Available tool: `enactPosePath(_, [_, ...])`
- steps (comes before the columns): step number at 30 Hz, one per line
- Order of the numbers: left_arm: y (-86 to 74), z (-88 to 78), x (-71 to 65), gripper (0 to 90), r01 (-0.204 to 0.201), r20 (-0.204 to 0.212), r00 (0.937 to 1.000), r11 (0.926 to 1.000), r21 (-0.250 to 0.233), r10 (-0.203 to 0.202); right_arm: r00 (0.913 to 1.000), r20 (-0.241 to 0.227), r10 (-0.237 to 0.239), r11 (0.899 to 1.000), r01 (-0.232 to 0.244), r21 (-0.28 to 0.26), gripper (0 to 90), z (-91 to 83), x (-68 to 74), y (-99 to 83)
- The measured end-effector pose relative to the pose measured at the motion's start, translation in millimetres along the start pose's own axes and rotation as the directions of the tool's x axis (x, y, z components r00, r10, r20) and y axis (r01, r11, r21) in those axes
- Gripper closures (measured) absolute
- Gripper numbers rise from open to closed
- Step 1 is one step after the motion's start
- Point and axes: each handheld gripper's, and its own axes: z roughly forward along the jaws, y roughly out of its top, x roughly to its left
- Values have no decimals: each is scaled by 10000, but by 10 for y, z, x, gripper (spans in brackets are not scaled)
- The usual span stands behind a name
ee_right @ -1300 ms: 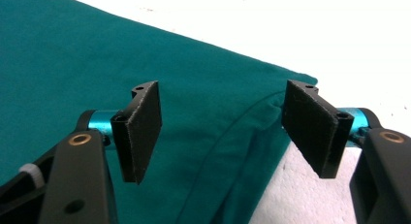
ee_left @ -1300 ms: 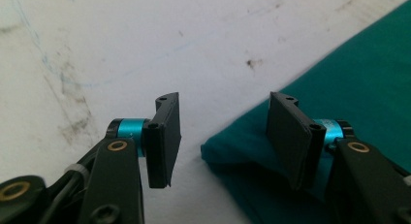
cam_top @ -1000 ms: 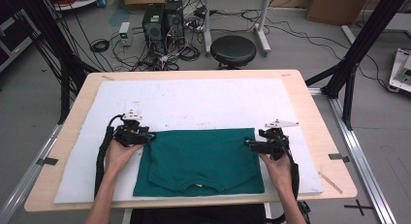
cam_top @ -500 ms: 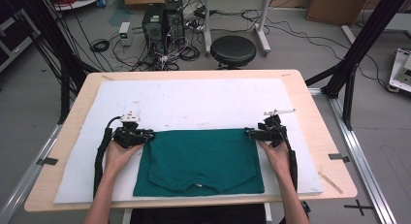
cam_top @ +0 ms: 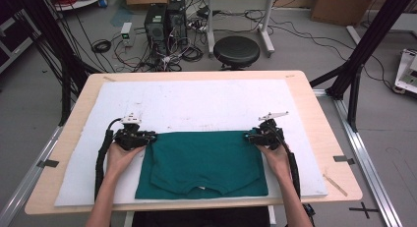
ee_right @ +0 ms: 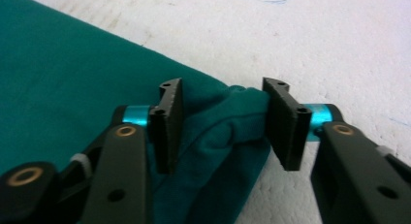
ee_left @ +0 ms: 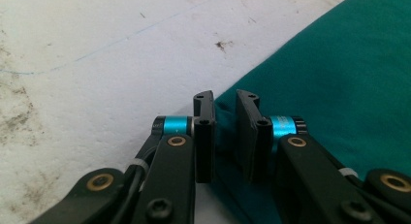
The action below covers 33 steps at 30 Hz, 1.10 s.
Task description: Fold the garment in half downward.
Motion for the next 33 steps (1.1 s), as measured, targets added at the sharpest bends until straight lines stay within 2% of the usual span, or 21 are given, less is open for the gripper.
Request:
enactPosePath(1, [2,0,-3,781,-42,-21,10000,10000,17,42,9998,121,-151,9999,151,17,599,2,19,1])
enactPosePath(2, [4,2,-12,781,-64,-71,10000,10000,11,64,9997,33,-233,9997,233,48,673,1,31,4])
enactPosePath(3, [7,0,-15,781,-140,-103,9998,9999,46,141,9995,-83,-308,9995,308,29,701,7,40,4])
enactPosePath(5, [11,3,-30,782,-241,-193,9995,9997,34,242,9990,21,-441,9990,441,23,735,9,63,8])
enactPosePath(8, [21,8,-47,792,-319,-354,9989,9995,37,321,9994,55,-343,9994,343,-6,748,13,54,12])
enactPosePath(11, [45,32,-57,805,-433,-726,9964,9991,-14,431,9997,169,-181,9998,182,-94,758,26,28,28])
enactPosePath(17, [99,104,-30,814,-271,-1166,9929,9994,-199,246,9981,596,-160,9999,163,-55,763,99,7,125])
enactPosePath(20, [165,155,-15,815,-268,-1432,9894,9996,-90,252,9971,750,-111,9999,106,67,762,148,-27,205])
enactPosePath(22, [218,199,-6,814,-430,-1660,9852,9991,26,428,9962,869,-96,9999,88,99,762,173,-45,241])
enactPosePath(25, [267,254,34,814,-247,-1710,9850,9997,-44,236,9942,1070,-81,9999,75,69,761,216,-84,302])
enactPosePath(28, [298,298,62,814,-218,-1742,9845,9997,-133,192,9945,1035,130,9999,-131,2,761,241,-132,319])
enactPosePath(33, [282,305,107,813,171,-1539,9878,9992,-372,-227,9929,1177,170,9998,-160,-92,759,249,-133,320])
